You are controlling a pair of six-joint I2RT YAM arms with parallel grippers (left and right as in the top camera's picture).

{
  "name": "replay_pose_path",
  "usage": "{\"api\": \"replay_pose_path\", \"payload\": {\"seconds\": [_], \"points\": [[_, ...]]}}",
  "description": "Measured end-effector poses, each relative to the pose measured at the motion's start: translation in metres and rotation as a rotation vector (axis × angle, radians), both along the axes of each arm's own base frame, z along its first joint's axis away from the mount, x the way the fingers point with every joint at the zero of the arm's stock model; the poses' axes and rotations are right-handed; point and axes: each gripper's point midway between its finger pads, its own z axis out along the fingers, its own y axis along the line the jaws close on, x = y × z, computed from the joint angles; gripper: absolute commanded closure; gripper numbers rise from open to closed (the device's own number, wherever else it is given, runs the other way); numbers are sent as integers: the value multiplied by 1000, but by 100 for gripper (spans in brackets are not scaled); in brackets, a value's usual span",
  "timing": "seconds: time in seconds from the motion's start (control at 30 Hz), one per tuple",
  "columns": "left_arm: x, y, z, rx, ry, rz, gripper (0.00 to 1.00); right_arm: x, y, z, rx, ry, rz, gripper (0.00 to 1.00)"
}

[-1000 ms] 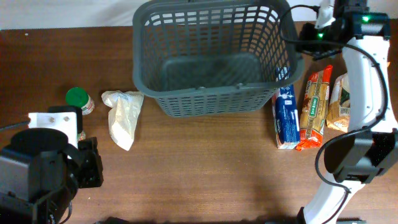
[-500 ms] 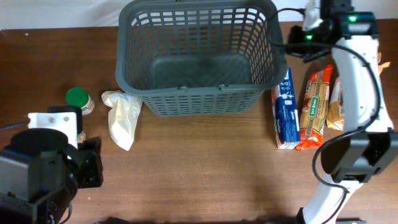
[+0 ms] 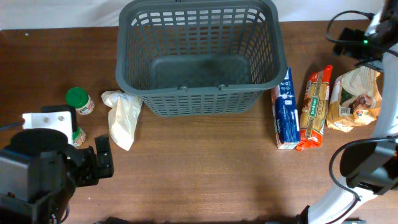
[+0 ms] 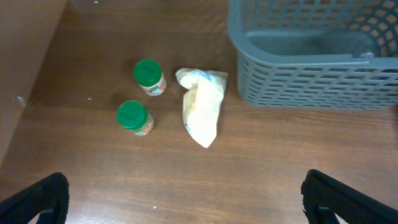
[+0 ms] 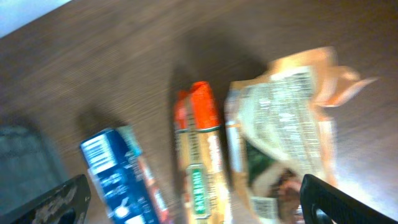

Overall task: Pack container
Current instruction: 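Release the basket and move the right gripper to the paper snack bag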

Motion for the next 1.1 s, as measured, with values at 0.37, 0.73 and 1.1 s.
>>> {"api": "replay_pose_path", "payload": {"seconds": [0.37, 0.73, 1.1], "points": [[5, 15, 3, 75, -9, 66, 1, -23, -66, -18, 23, 33, -126, 1], [39, 5, -19, 124, 113, 65, 1, -26, -58, -169, 179, 360, -104, 1], [50, 1, -27, 139, 157, 62, 1, -35, -66, -192, 150, 414, -143, 96]]}}
